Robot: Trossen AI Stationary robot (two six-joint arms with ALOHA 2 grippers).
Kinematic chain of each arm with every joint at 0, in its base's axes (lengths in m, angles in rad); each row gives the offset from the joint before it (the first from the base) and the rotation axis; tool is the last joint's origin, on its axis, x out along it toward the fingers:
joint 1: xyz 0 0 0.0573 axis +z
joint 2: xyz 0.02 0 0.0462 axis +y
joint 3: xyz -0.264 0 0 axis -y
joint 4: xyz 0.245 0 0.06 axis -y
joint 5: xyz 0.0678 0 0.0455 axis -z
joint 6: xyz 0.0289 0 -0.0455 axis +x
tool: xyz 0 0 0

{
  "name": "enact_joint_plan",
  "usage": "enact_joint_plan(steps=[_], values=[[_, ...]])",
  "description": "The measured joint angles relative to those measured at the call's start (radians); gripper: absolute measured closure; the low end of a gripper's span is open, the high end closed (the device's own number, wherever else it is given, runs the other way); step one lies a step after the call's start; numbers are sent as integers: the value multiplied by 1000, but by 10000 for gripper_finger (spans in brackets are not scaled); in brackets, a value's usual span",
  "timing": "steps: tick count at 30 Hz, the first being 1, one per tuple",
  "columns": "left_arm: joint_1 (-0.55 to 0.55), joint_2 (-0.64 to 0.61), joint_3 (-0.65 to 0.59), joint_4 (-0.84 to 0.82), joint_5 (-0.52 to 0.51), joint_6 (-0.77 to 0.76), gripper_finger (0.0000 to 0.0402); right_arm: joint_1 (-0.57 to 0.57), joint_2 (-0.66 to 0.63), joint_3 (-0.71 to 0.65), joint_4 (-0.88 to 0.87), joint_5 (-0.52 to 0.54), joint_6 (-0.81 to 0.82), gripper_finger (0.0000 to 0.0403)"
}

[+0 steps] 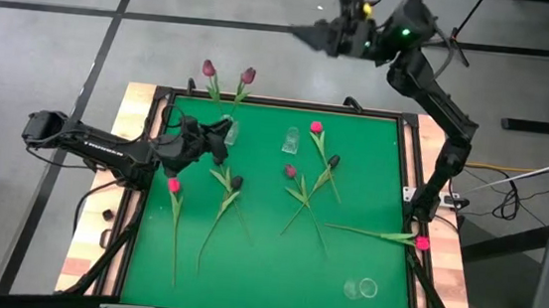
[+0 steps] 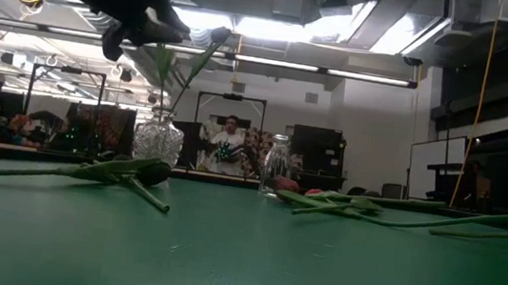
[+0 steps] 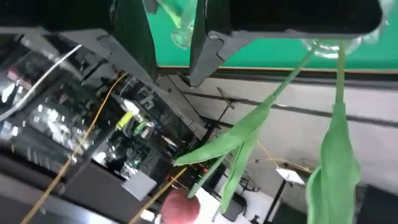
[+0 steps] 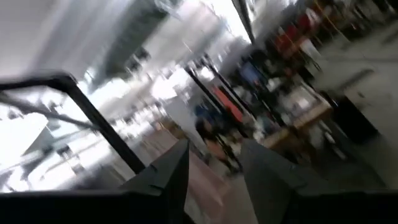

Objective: Sort flowers into vase by color
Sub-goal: Put the dark red tulip into the top left transparent vase

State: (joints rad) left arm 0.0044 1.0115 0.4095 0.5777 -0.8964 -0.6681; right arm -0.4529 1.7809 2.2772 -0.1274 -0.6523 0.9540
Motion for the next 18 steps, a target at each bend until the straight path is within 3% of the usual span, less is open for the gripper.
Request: enact_joint_plan(steps=[3, 10, 18], values=[[0, 0, 0, -2, 23, -56, 308, 27, 1, -2, -85, 27, -67, 255], [0, 0, 0, -18, 129, -80, 308, 63, -13, -1, -70, 70, -224, 255], [0, 0, 0, -20, 161, -161, 308, 60, -13, 0, -112, 137, -258, 255]])
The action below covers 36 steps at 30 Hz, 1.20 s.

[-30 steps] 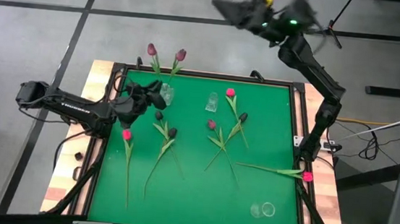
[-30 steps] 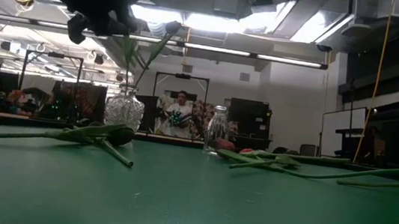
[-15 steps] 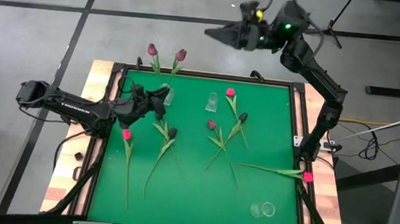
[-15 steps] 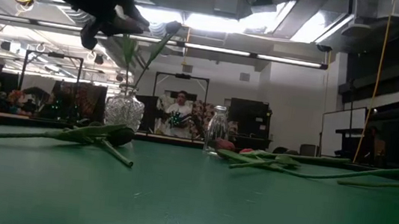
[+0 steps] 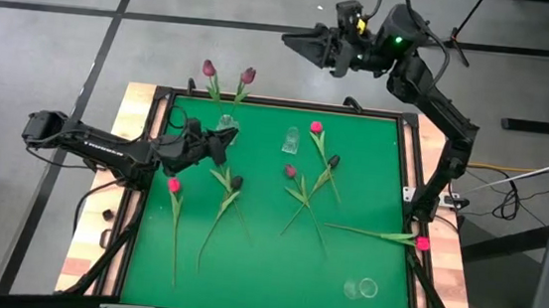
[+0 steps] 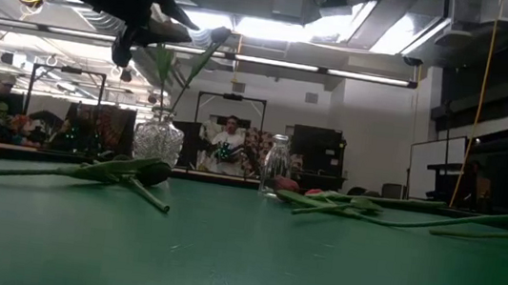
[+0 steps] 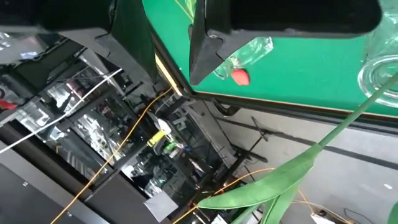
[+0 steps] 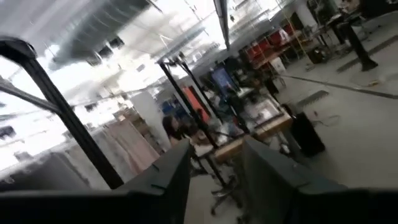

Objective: Sort flowers into vase by color
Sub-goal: Put the dark red tulip into the top left transparent vase

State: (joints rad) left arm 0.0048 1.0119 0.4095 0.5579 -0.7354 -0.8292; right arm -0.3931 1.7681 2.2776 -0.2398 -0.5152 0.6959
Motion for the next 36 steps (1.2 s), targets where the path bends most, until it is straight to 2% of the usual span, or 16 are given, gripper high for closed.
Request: enact_joint_plan(steps=[3, 7, 9, 13, 15, 17, 21, 26, 29, 36], values=[[0, 0, 0, 0, -1, -2, 308, 0, -1, 0, -176, 15, -105, 255], [0, 0, 0, 1, -2, -3, 308, 1, 1, 0, -541, 92, -274, 255], [0, 0, 0, 2, -2, -3, 308, 5, 2, 0, -762, 182, -350, 255], [0, 0, 0, 4, -1, -3, 308, 39, 12, -5, -1165, 445, -440, 255], [0, 0, 0, 4, 24, -2, 308, 74, 12, -28, -1267, 537, -443, 255], [0, 0, 0, 1, 61, -1, 308, 107, 9, -62, -1339, 576, -443, 255], [-1, 0, 1, -33, 100, -4, 308, 193, -3, -170, -1294, 568, -412, 255], [-14, -13, 1, -86, 143, -7, 308, 288, -7, -388, -1186, 581, -359, 255], [-28, -53, 1, -181, 193, -7, 308, 329, -42, -553, -1035, 593, -310, 256], [-41, -176, 1, -492, 204, -78, 308, 383, -145, -925, -674, 614, -130, 256]])
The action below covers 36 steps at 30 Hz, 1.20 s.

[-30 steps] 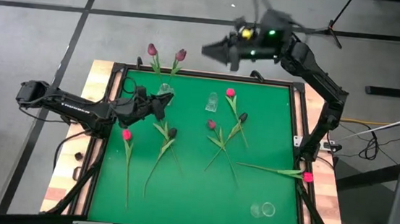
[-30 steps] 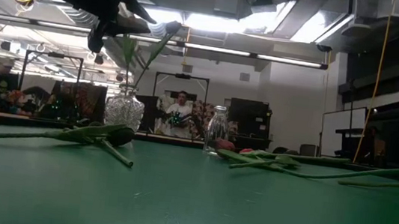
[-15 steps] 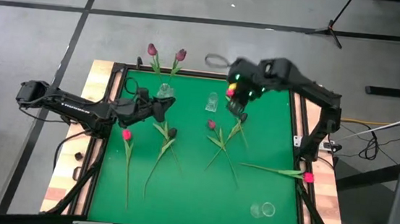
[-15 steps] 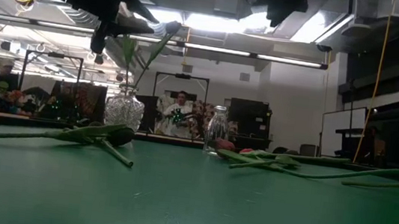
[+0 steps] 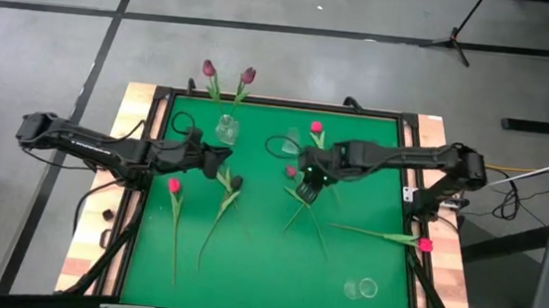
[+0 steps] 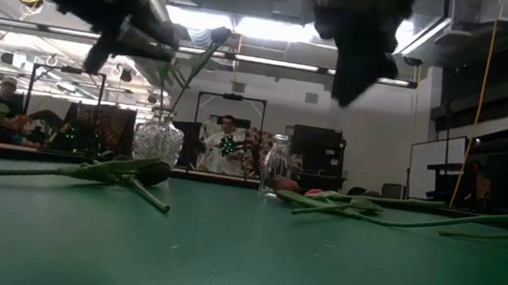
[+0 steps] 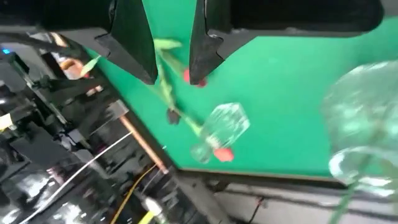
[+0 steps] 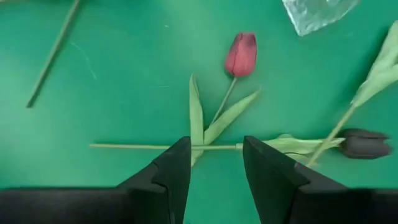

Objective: Sort flowers into vase by color
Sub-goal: Put the dark red tulip into the top left transparent vase

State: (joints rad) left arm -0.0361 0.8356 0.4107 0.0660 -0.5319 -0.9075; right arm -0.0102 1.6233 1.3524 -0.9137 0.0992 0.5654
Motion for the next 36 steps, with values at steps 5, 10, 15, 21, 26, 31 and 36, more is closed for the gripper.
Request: enact_joint_plan(steps=[5, 10, 15, 21, 26, 31, 36], values=[[-25, -23, 0, -103, 19, -31, 308, 56, -1, -173, 153, 24, 113, 256], [-38, -18, 0, -114, 19, -27, 308, 97, 4, -273, 325, 83, 162, 256], [-38, -18, 0, -122, 12, -26, 308, 85, 9, -312, 444, 86, 132, 255], [-37, -18, 0, -144, 10, -25, 308, 32, 35, -314, 463, 40, 103, 255], [-37, -18, 0, -149, 5, -25, 308, 7, 58, -313, 509, 38, 64, 255], [-37, -18, 0, -164, -1, -24, 308, -7, 83, -311, 528, 40, 27, 255], [-37, -18, 0, -169, -3, -24, 308, -16, 128, -313, 517, 0, 9, 232]])
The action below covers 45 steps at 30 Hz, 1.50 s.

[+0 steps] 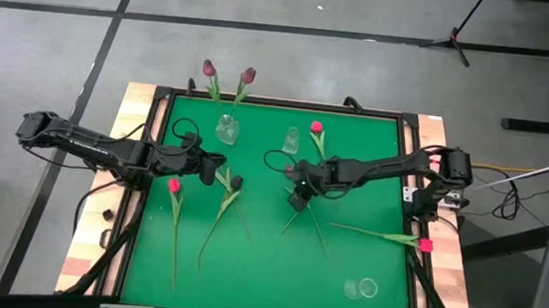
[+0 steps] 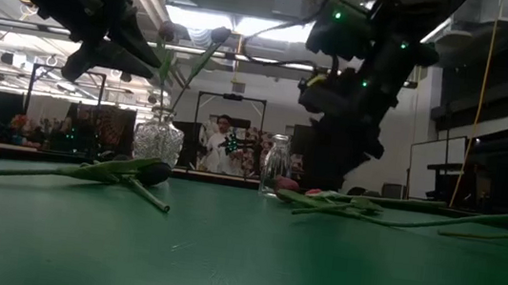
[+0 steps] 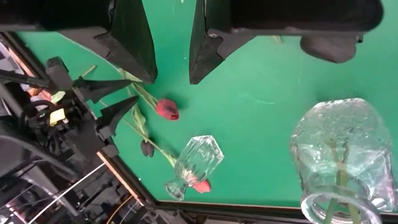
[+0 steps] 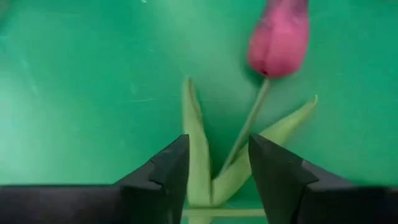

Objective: Sort flowers into vase by color
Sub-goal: Put the dark red tulip into the top left transparent vase

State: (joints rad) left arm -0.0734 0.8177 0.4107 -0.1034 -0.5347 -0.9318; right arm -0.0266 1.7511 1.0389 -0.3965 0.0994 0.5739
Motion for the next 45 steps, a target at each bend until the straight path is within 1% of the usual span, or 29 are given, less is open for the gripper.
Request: enact_joint_plan(steps=[2, 5, 8, 11, 16, 22, 25, 27, 34, 35, 38, 40, 43, 45], values=[[0, 0, 0, -3, 0, 0, 308, -1, 8, 0, 6, -1, 0, 211], [0, 0, 0, -9, -1, 0, 308, -1, 12, 0, 0, 34, 21, 179], [0, 0, 0, -13, -1, 0, 308, -1, 12, 0, -7, 87, 22, 164], [0, 0, 0, -14, -1, 0, 308, -11, 12, 0, -6, 111, 18, 168], [0, 0, 0, -18, -1, 0, 308, -28, 35, 1, 11, 107, -3, 186], [0, 0, 0, -26, -1, 0, 308, -25, 74, 2, 22, 96, -11, 194], [0, 0, 0, -27, -1, 0, 308, -26, 85, 2, 29, 103, -10, 217], [0, 0, 0, -26, 0, 0, 308, -26, 86, 2, 29, 114, -11, 247], [0, 0, 0, -23, 0, -1, 308, -27, 86, 2, 30, 120, 7, 384], [0, 0, 0, -24, 0, -1, 308, -27, 86, 2, 30, 120, 12, 391], [0, 0, 0, -23, 0, -2, 308, -26, 86, 3, 33, 120, 31, 381], [0, 0, 0, -22, 0, -2, 308, -27, 88, 13, 27, 117, 27, 383], [0, 0, 0, -18, 0, -3, 308, -26, 88, 47, 35, 117, 21, 396], [0, 0, 0, -18, 0, -4, 308, -26, 84, 75, 45, 119, 11, 393]])
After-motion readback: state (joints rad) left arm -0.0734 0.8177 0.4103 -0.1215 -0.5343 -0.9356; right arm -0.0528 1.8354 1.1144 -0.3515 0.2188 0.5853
